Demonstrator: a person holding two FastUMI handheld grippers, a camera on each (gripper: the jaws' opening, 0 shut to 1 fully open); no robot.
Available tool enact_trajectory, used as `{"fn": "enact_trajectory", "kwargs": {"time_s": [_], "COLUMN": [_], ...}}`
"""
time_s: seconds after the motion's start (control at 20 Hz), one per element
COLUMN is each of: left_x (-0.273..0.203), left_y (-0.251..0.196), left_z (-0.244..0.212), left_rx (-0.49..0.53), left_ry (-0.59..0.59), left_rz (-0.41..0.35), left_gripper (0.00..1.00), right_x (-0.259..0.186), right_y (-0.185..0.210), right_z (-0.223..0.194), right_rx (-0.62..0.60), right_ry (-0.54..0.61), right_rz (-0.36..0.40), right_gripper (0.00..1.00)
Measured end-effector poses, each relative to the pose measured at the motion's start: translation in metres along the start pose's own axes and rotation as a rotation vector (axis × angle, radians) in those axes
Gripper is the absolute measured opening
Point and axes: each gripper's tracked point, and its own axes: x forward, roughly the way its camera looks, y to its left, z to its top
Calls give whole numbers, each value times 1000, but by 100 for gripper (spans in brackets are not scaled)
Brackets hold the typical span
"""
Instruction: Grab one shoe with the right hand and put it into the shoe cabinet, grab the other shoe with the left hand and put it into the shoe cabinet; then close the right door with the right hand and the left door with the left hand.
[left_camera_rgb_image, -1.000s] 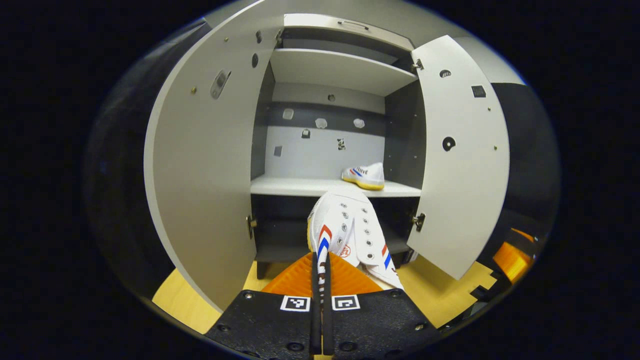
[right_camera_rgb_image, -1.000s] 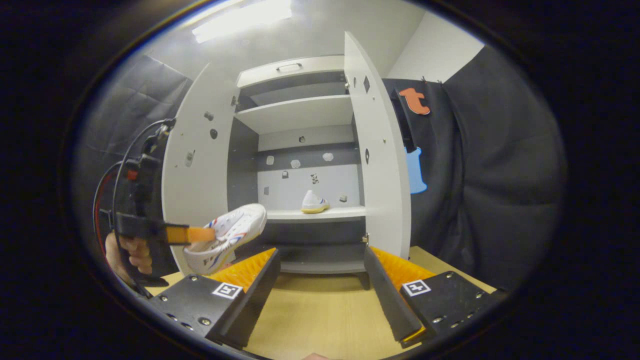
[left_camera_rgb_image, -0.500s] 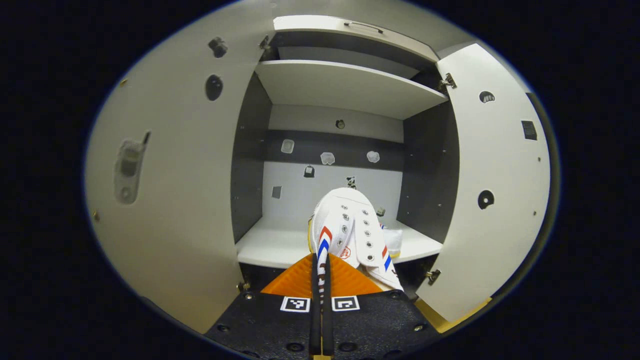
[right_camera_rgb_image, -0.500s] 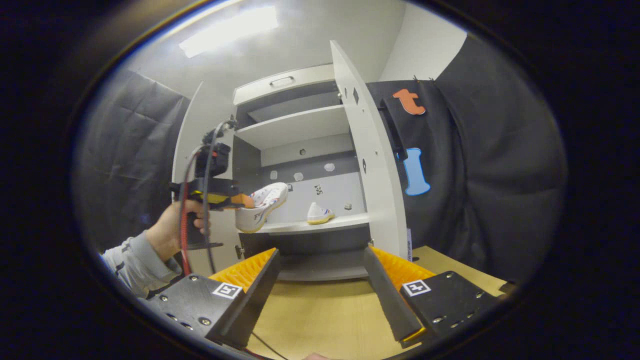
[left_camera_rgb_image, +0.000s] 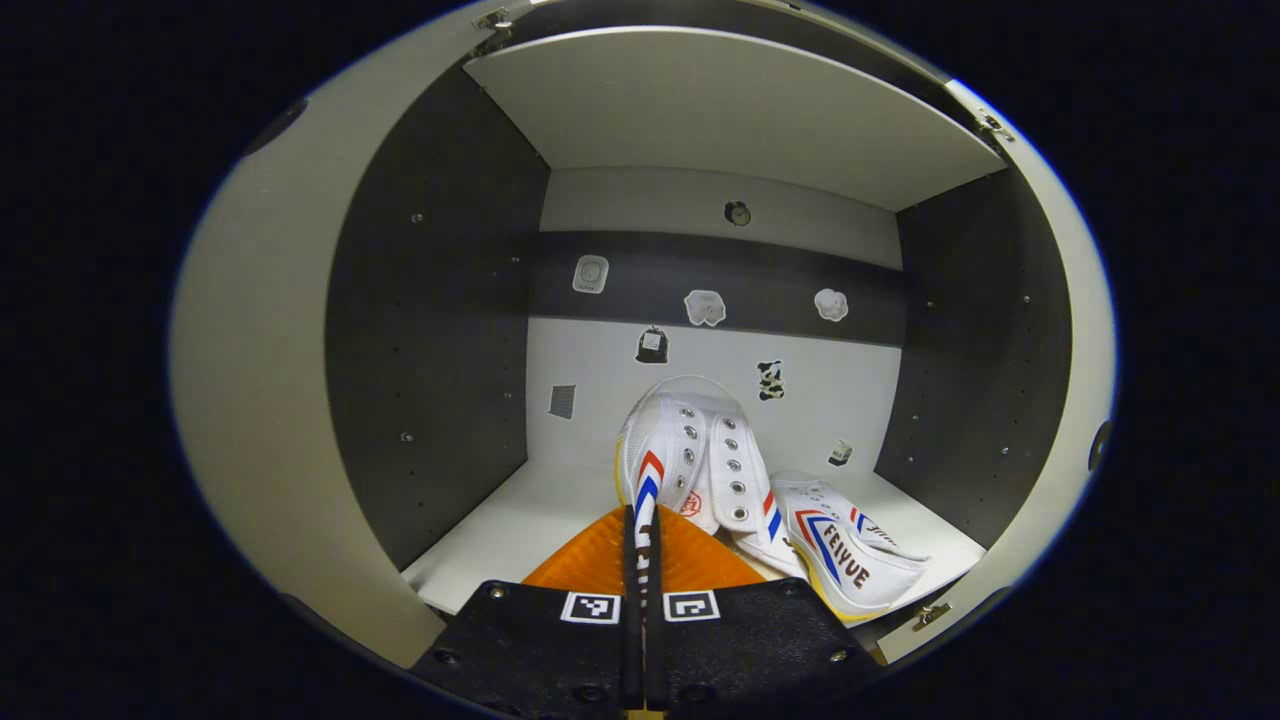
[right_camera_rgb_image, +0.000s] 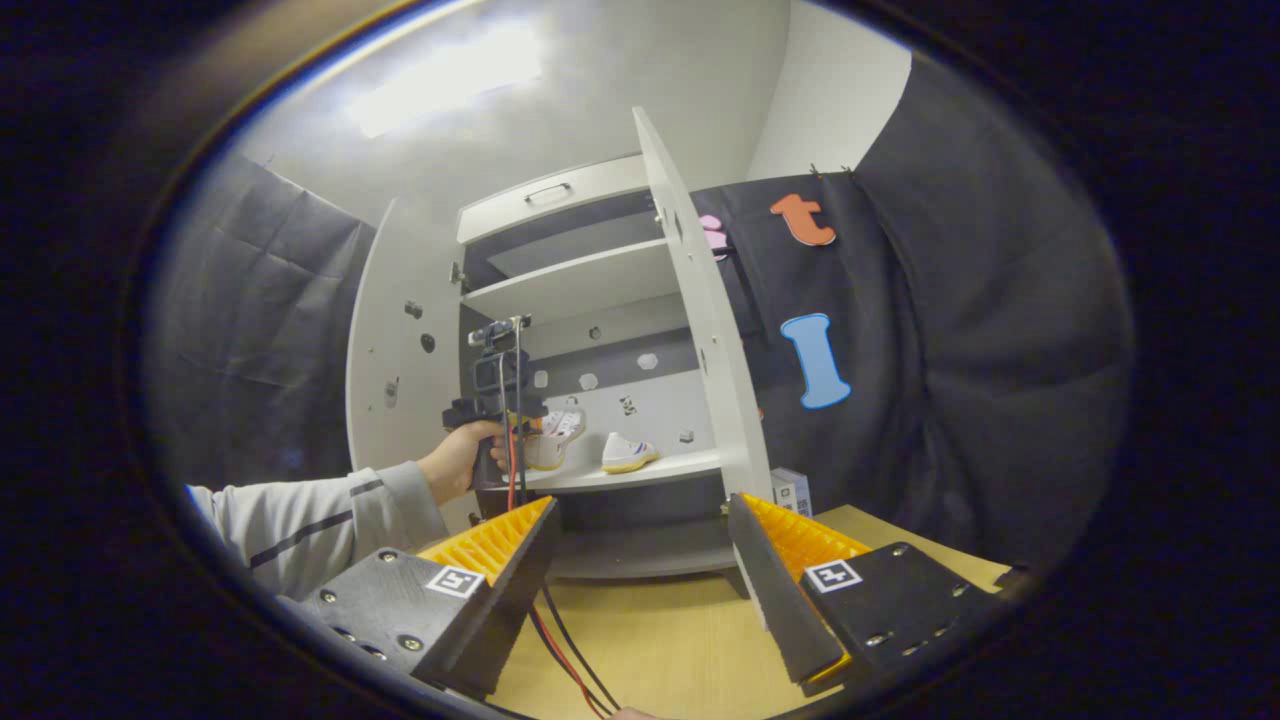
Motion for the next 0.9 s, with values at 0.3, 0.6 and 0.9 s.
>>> {"fn": "enact_trajectory", "kwargs": {"time_s": [0.3, 0.6, 0.9], "left_x": [44, 53, 49], "left_y": [9, -3, -10], "left_z": [-37, -38, -37], "left_rx": [-83, 59, 113], "left_ry": [116, 146, 164], "left_rz": [18, 2, -14], "left_gripper": [2, 2, 2], "right_x": [2, 5, 1], "right_y": [-12, -21, -22], "right_z": [5, 8, 6], "right_rx": [85, 58, 24], "right_ry": [-20, -36, -33], "right_rz": [-16, -41, -51], "right_gripper": [100, 98, 98]}}
